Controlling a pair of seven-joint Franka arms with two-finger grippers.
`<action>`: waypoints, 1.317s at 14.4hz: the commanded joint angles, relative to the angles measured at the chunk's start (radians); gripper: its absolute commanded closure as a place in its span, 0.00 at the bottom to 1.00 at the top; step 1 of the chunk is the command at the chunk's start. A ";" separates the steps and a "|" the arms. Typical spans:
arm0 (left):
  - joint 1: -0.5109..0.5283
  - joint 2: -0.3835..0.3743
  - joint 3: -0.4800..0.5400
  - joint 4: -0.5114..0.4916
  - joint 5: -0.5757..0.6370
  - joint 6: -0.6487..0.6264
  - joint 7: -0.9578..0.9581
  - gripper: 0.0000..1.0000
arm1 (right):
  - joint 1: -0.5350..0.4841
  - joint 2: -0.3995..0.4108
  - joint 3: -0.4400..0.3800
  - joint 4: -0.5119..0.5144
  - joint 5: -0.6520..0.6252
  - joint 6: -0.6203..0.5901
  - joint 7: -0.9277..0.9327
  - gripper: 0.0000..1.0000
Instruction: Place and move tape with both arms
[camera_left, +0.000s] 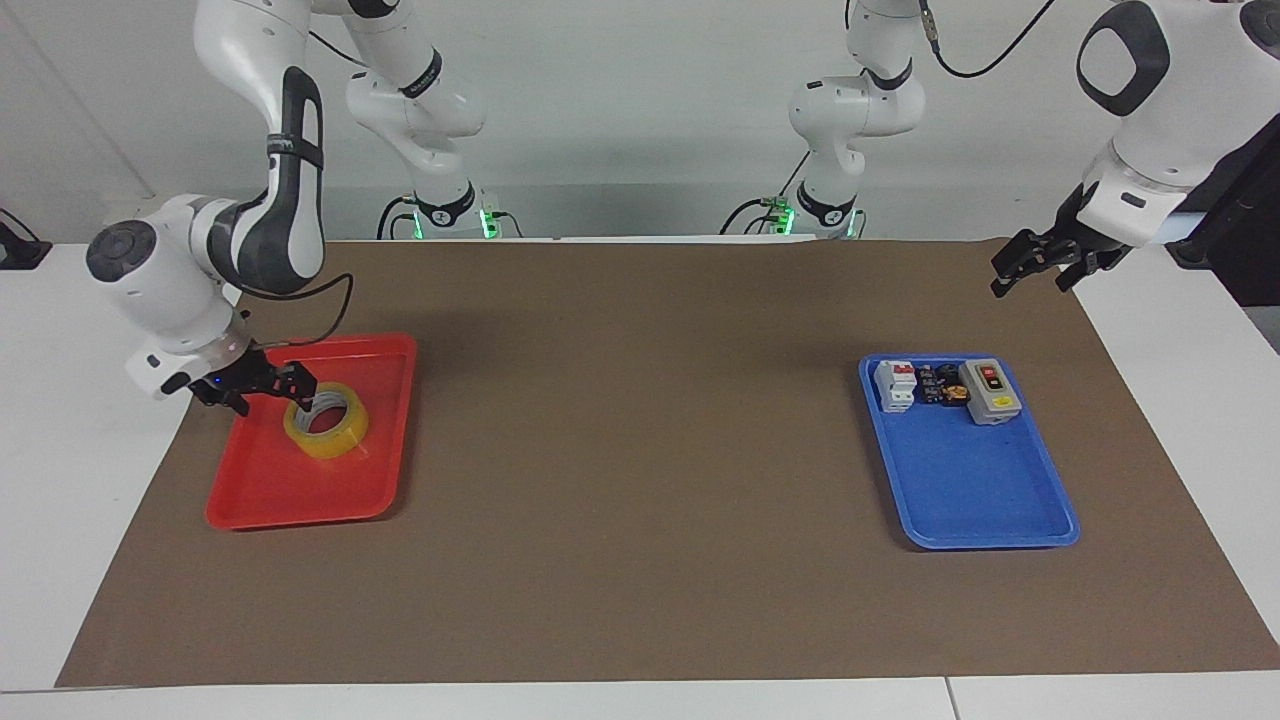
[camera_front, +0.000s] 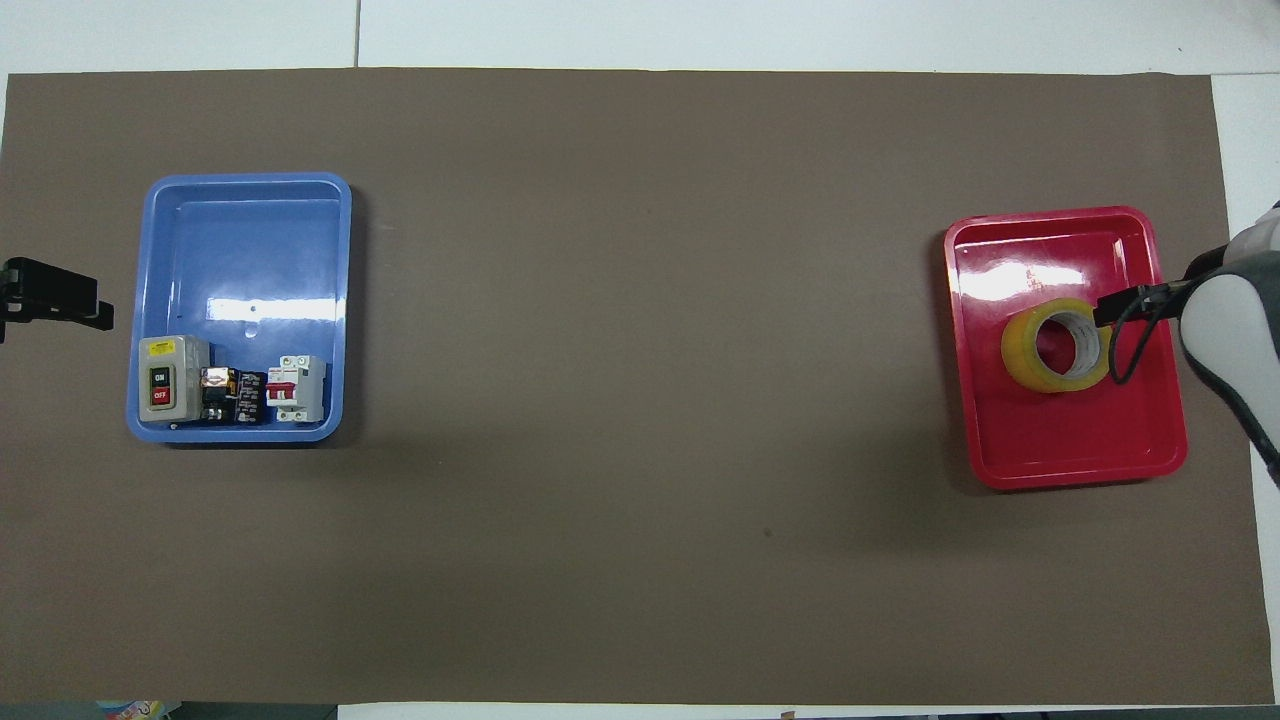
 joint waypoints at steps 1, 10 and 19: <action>-0.007 -0.025 0.002 -0.028 0.017 0.017 0.002 0.00 | -0.001 -0.017 0.009 0.143 -0.011 -0.189 -0.009 0.00; -0.007 -0.025 0.002 -0.028 0.017 0.017 0.002 0.00 | 0.063 -0.158 0.024 0.327 0.003 -0.516 0.075 0.00; -0.007 -0.025 0.002 -0.028 0.017 0.017 0.002 0.00 | 0.060 -0.198 0.026 0.286 -0.006 -0.539 0.179 0.00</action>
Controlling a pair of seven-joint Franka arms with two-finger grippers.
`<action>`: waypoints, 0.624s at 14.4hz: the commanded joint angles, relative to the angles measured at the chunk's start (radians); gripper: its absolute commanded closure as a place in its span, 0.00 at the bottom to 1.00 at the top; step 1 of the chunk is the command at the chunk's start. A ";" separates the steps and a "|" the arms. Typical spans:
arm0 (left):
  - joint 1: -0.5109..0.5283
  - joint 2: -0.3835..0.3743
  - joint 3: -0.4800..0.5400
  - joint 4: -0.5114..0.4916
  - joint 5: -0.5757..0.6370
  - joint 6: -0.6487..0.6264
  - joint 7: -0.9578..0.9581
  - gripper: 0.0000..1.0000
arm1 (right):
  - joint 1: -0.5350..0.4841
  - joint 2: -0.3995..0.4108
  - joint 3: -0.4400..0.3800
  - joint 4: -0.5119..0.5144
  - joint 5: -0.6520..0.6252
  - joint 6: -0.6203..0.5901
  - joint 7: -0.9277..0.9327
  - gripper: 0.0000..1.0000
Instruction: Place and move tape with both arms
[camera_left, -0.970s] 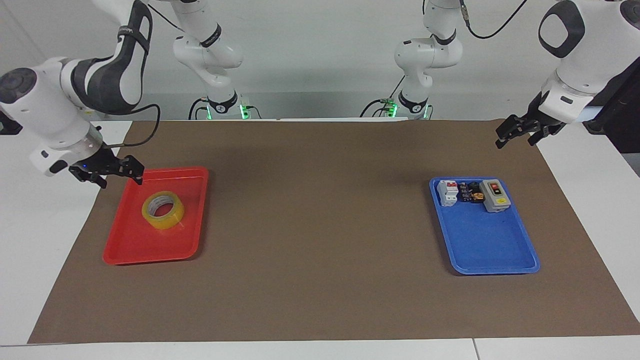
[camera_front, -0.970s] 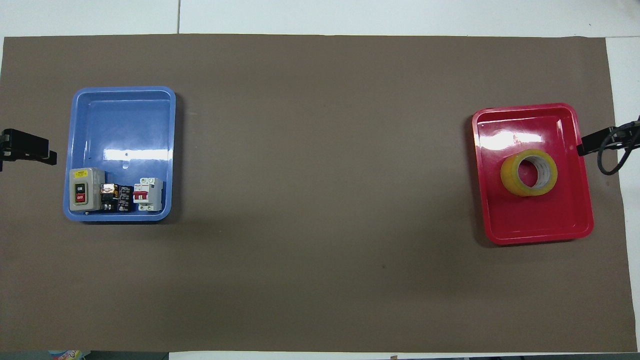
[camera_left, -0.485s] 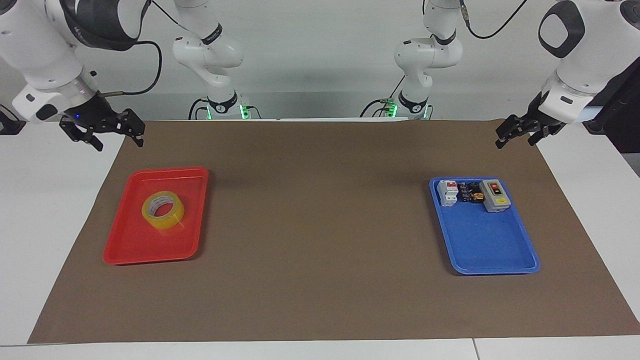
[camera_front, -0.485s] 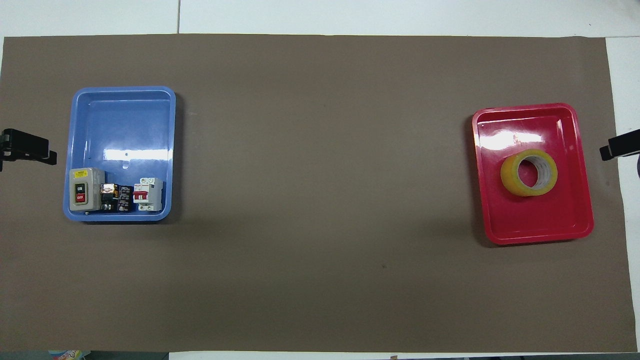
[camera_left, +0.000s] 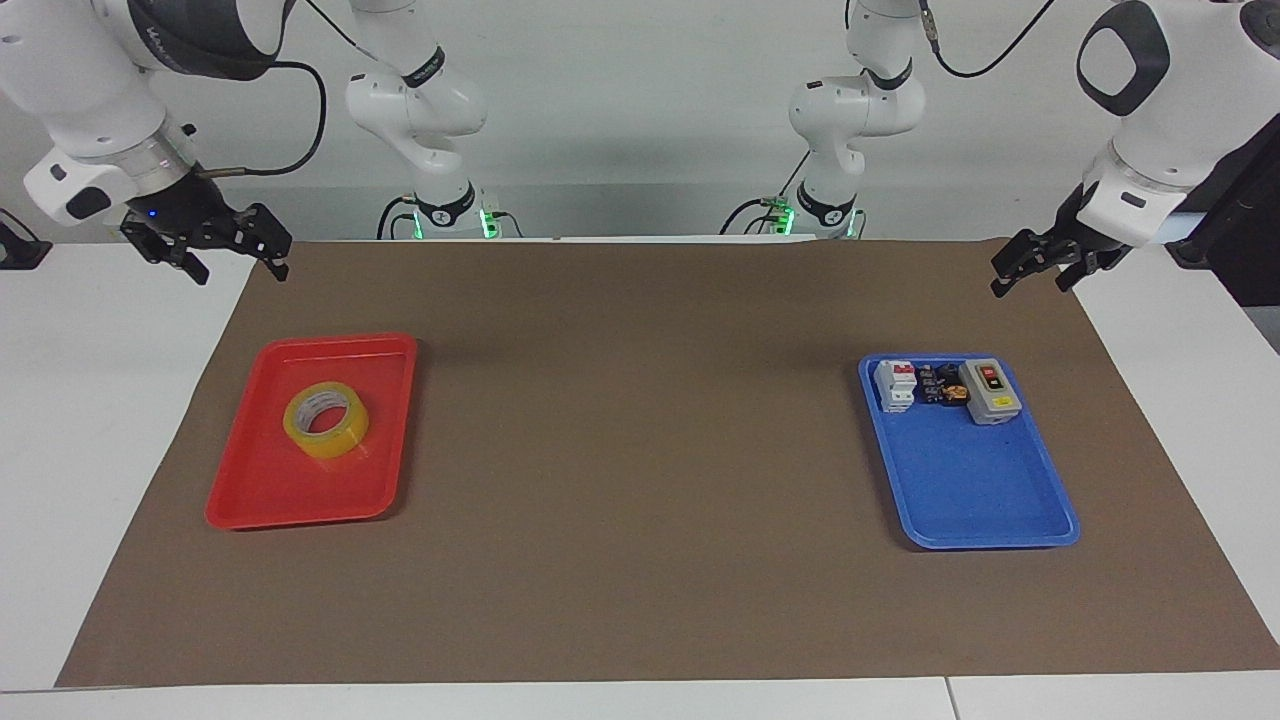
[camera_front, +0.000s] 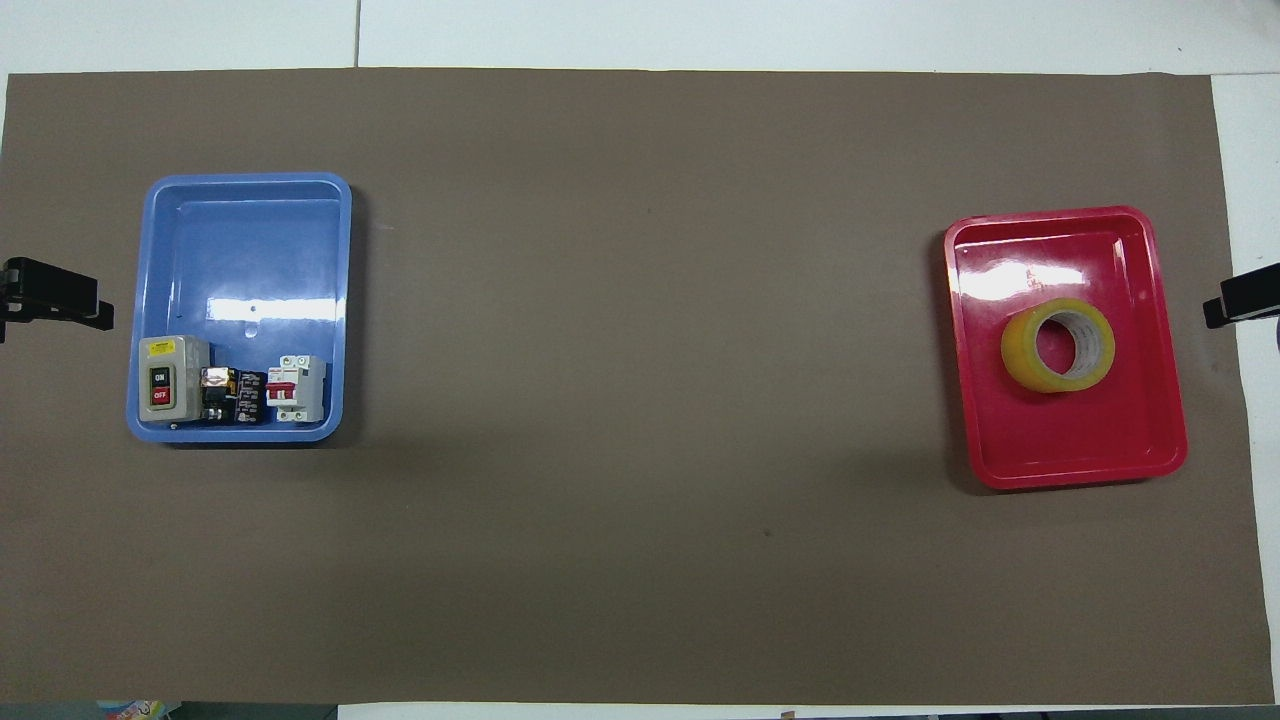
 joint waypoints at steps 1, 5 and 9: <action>-0.007 -0.025 0.002 -0.028 0.017 0.017 0.002 0.00 | -0.003 -0.030 0.006 -0.036 -0.005 -0.003 0.038 0.00; -0.007 -0.025 0.002 -0.028 0.017 0.017 0.002 0.00 | -0.003 -0.019 0.009 -0.022 0.003 0.023 0.072 0.00; -0.007 -0.025 0.002 -0.028 0.017 0.017 0.002 0.00 | 0.011 -0.016 0.016 0.001 -0.013 0.027 0.083 0.00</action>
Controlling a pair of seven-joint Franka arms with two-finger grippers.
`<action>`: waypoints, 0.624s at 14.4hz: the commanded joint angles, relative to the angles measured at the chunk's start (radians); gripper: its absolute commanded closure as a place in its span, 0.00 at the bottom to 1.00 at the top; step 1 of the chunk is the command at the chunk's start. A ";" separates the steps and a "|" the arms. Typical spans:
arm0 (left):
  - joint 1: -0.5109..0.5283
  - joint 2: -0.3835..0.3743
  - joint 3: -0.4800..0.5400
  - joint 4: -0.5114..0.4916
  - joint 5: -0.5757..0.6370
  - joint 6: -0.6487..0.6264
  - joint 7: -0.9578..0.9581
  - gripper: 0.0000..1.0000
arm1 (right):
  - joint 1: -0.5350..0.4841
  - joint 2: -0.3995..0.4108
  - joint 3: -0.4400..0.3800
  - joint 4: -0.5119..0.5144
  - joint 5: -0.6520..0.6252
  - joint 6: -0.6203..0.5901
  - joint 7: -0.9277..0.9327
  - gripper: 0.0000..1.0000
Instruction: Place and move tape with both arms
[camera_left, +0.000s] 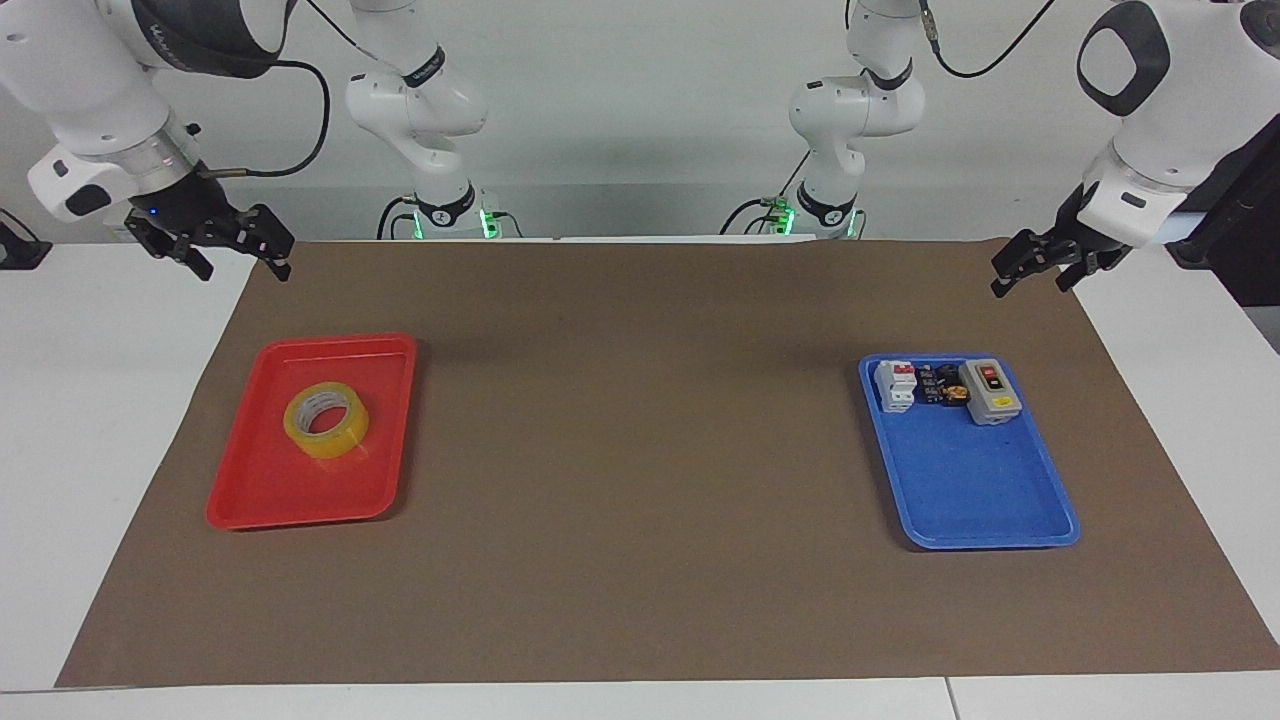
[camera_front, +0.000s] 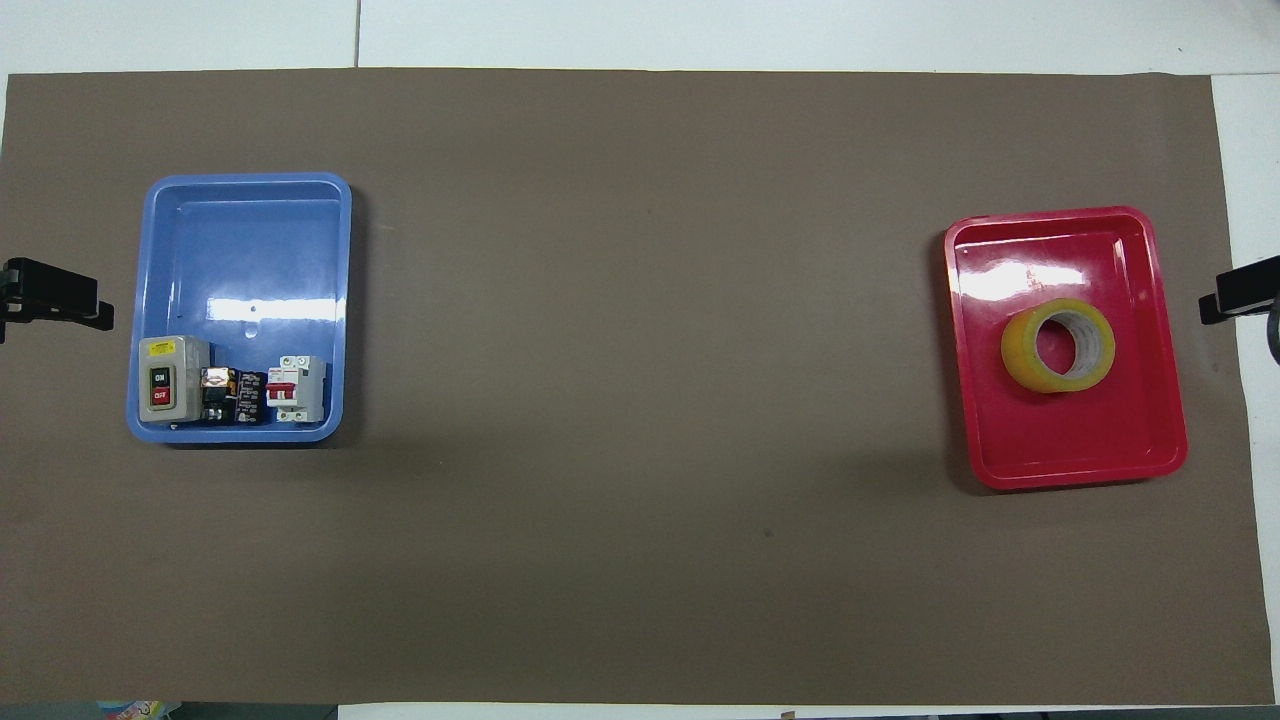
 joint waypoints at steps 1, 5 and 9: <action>-0.007 -0.025 0.002 -0.028 0.017 0.017 0.002 0.00 | 0.008 0.001 0.014 0.003 -0.013 0.017 0.039 0.00; -0.007 -0.025 0.002 -0.028 0.017 0.017 0.002 0.00 | 0.005 0.050 0.043 0.050 -0.027 0.014 0.083 0.00; -0.007 -0.025 0.002 -0.028 0.017 0.017 0.002 0.00 | 0.011 0.036 0.055 0.050 -0.034 0.019 0.079 0.00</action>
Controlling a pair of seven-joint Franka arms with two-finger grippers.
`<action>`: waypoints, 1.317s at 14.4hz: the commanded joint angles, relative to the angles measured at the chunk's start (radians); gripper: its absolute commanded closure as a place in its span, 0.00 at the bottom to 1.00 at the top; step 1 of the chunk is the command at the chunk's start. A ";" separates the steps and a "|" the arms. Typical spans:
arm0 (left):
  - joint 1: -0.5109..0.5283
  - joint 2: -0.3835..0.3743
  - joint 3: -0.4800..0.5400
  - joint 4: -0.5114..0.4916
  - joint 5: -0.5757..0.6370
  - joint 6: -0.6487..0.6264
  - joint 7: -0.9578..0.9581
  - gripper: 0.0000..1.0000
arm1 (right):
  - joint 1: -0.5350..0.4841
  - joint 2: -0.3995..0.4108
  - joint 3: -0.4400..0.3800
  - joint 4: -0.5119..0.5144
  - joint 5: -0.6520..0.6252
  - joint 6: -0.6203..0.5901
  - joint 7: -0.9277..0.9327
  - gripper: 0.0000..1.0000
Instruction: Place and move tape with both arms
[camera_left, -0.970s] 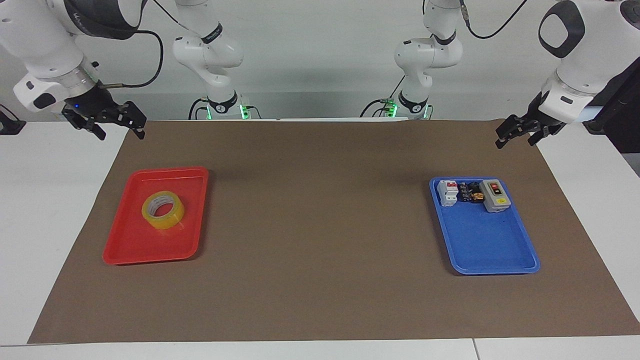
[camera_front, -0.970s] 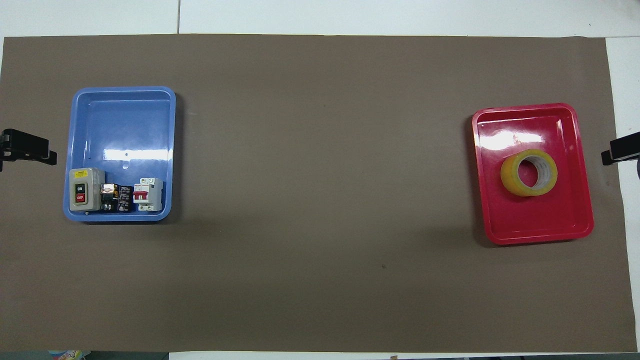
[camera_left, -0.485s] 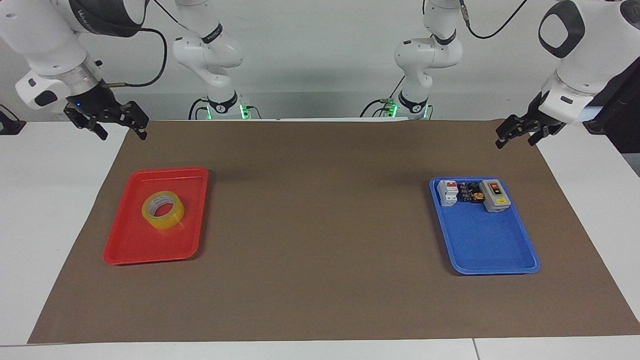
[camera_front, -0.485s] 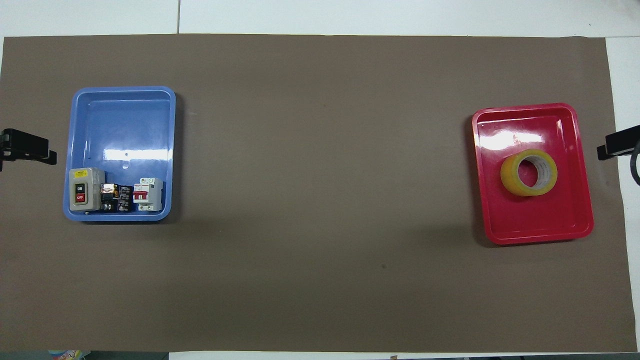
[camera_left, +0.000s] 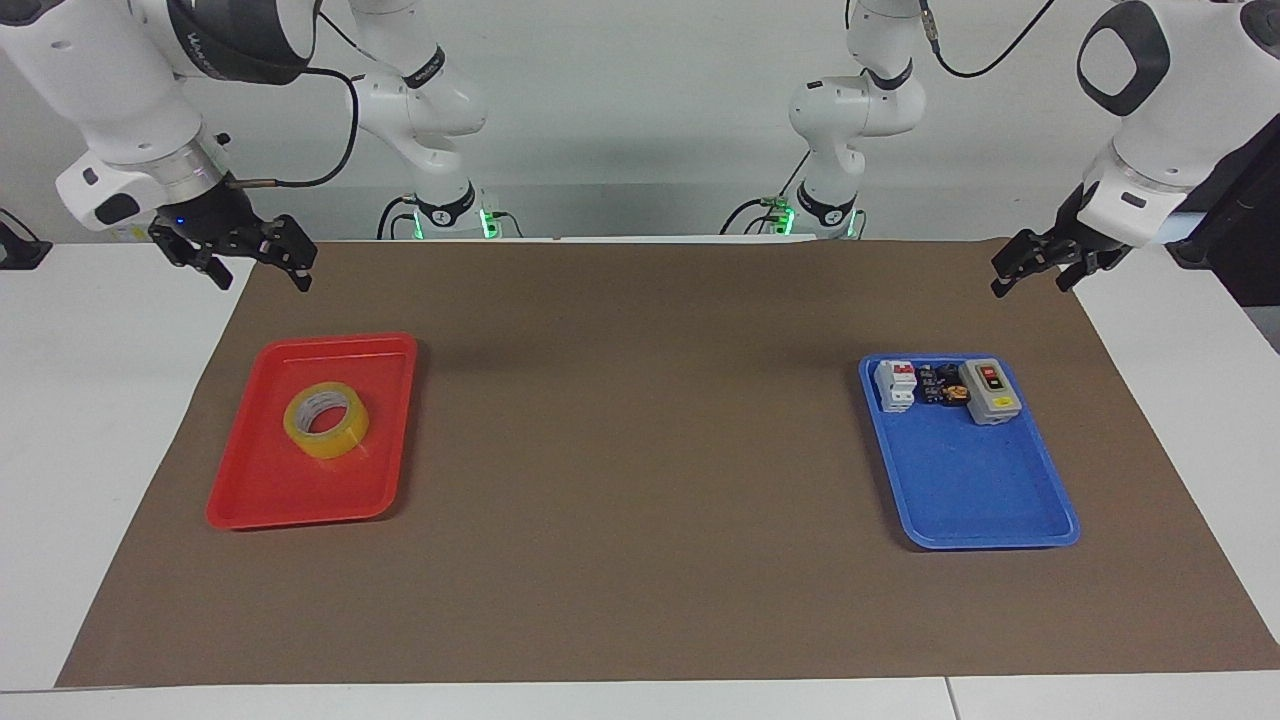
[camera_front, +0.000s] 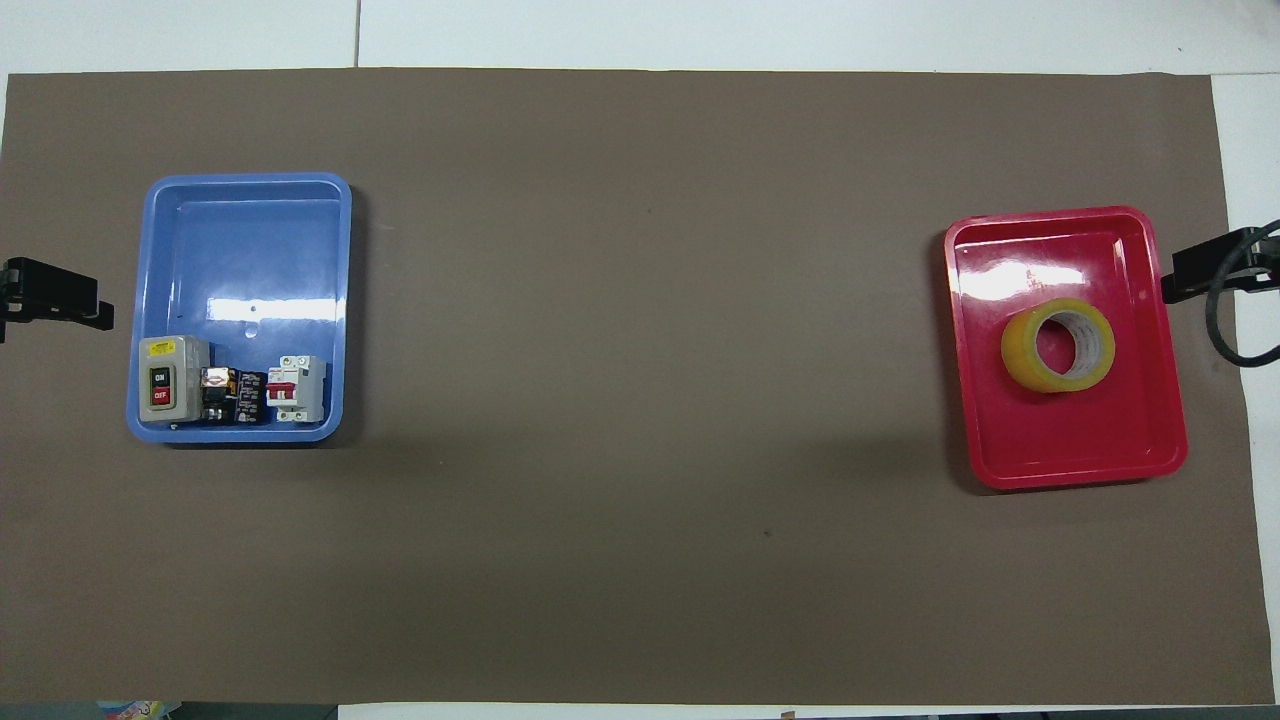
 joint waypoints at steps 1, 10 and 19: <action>-0.007 -0.025 0.002 -0.028 0.017 0.017 0.002 0.00 | -0.001 0.008 0.012 0.021 -0.016 0.002 0.009 0.00; -0.007 -0.025 0.002 -0.028 0.017 0.017 0.002 0.00 | 0.003 0.015 0.012 0.035 -0.016 0.005 0.007 0.00; -0.007 -0.025 0.002 -0.028 0.017 0.017 0.002 0.00 | -0.008 0.015 0.008 0.035 -0.006 0.011 0.006 0.00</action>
